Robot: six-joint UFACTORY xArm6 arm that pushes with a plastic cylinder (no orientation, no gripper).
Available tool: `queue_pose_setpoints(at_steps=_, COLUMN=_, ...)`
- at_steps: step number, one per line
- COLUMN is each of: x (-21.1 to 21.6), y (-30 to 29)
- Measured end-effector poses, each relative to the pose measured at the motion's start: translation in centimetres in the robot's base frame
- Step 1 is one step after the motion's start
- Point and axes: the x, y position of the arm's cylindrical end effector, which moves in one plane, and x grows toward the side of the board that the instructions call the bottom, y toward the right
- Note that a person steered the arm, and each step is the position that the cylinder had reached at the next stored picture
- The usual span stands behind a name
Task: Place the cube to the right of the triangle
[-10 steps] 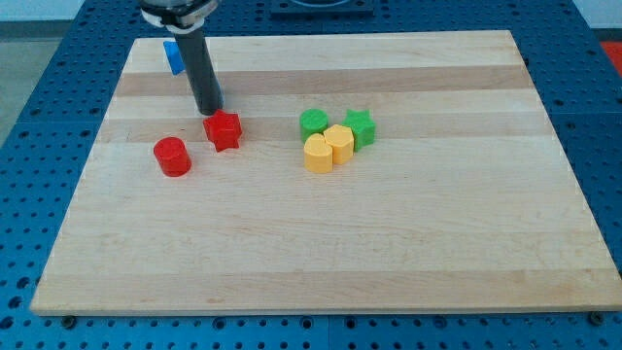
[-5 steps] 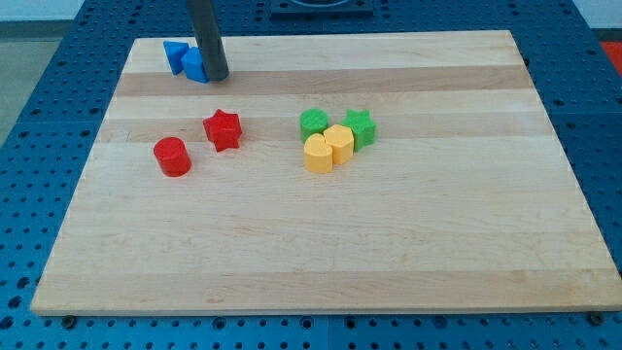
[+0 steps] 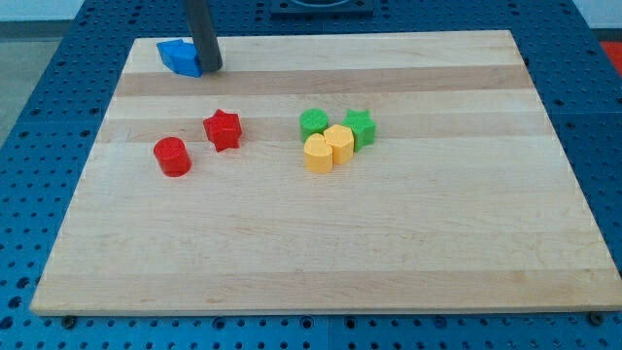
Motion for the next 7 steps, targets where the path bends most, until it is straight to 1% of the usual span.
queue_pose_setpoints(at_steps=4, x=0.0, y=0.0)
queue_pose_setpoints(at_steps=5, x=1.1, y=1.1)
queue_pose_setpoints(at_steps=6, x=4.1, y=3.9)
queue_pose_setpoints(at_steps=7, x=7.1, y=5.4)
